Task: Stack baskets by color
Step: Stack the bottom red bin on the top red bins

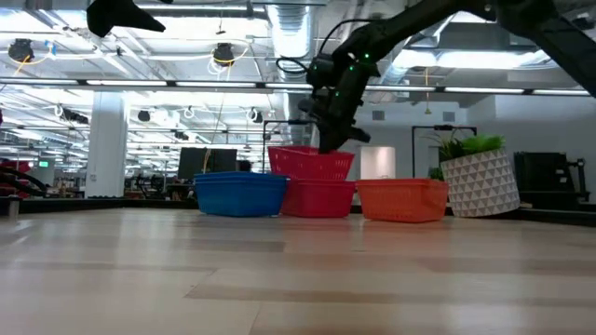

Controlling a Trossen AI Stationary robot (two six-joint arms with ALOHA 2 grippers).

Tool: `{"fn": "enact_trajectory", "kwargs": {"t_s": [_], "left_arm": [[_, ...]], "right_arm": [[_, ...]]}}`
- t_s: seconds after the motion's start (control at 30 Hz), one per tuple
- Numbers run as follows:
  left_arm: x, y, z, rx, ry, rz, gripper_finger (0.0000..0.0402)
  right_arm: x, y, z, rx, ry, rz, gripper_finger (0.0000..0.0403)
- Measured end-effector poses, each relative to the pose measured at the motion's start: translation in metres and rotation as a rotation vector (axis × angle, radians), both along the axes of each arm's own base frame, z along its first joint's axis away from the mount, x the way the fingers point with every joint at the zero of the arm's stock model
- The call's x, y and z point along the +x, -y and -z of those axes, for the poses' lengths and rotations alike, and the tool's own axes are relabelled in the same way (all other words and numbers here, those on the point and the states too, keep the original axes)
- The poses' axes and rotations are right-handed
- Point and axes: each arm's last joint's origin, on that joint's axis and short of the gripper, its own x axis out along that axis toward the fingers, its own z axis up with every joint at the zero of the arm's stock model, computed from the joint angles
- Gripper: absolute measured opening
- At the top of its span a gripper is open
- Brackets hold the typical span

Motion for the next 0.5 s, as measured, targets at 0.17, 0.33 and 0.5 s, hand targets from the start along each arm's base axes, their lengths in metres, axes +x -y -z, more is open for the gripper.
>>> {"fn": "enact_trajectory", "kwargs": {"t_s": [0.17, 0.33, 0.5], "left_arm": [[-0.001, 0.000, 0.000, -0.002, 0.004, 0.000, 0.0263], [-0.001, 0.000, 0.000, -0.003, 0.004, -0.001, 0.0263], [-0.001, 0.000, 0.000, -0.003, 0.004, -0.001, 0.0263]], "right_arm": [[0.001, 0.001, 0.005, 0.051, 0.013, -0.016, 0.0006], [-0.004, 0.004, 0.006, 0.082, -0.001, 0.026, 0.0012], [-0.010, 0.007, 0.008, 0.105, -0.030, 0.044, 0.0014]]}}
